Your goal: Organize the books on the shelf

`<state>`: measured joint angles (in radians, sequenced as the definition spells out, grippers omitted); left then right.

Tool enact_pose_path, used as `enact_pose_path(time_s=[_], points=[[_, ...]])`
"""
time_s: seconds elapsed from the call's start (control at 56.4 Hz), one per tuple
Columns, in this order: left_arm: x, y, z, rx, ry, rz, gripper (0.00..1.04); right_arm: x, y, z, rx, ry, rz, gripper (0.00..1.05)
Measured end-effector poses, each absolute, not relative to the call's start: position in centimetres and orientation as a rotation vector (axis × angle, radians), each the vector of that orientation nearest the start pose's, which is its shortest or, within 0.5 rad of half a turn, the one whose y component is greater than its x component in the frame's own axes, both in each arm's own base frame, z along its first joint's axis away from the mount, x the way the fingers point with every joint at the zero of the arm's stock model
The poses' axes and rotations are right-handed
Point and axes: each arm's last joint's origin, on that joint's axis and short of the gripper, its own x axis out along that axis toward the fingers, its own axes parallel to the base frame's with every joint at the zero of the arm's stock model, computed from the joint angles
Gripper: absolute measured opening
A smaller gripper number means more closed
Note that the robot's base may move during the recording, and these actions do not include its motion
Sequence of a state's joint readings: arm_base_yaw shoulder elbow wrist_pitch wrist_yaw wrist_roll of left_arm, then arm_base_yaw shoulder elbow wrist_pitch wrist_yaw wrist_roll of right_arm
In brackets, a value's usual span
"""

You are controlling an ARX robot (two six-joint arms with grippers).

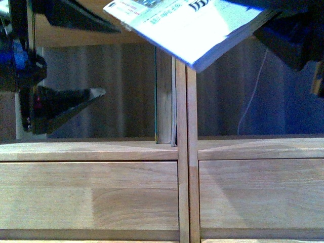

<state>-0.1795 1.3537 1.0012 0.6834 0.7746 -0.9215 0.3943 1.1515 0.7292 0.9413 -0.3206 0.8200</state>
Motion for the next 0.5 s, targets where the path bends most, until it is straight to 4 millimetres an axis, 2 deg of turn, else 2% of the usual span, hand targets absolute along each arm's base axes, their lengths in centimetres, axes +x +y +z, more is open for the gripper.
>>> enact_pose_path(time_s=[0.177,0.497], points=[[27.5,-8.0,36.5,-0.723,0.103,-1.099,0.97,22.4,12.4,33.7,0.808,-0.162,0.923,0.07],[27.3,-8.1,36.3,-0.721,0.101,-1.109,0.97,21.2,14.6,34.2,0.841,-0.143,1.011,0.07]])
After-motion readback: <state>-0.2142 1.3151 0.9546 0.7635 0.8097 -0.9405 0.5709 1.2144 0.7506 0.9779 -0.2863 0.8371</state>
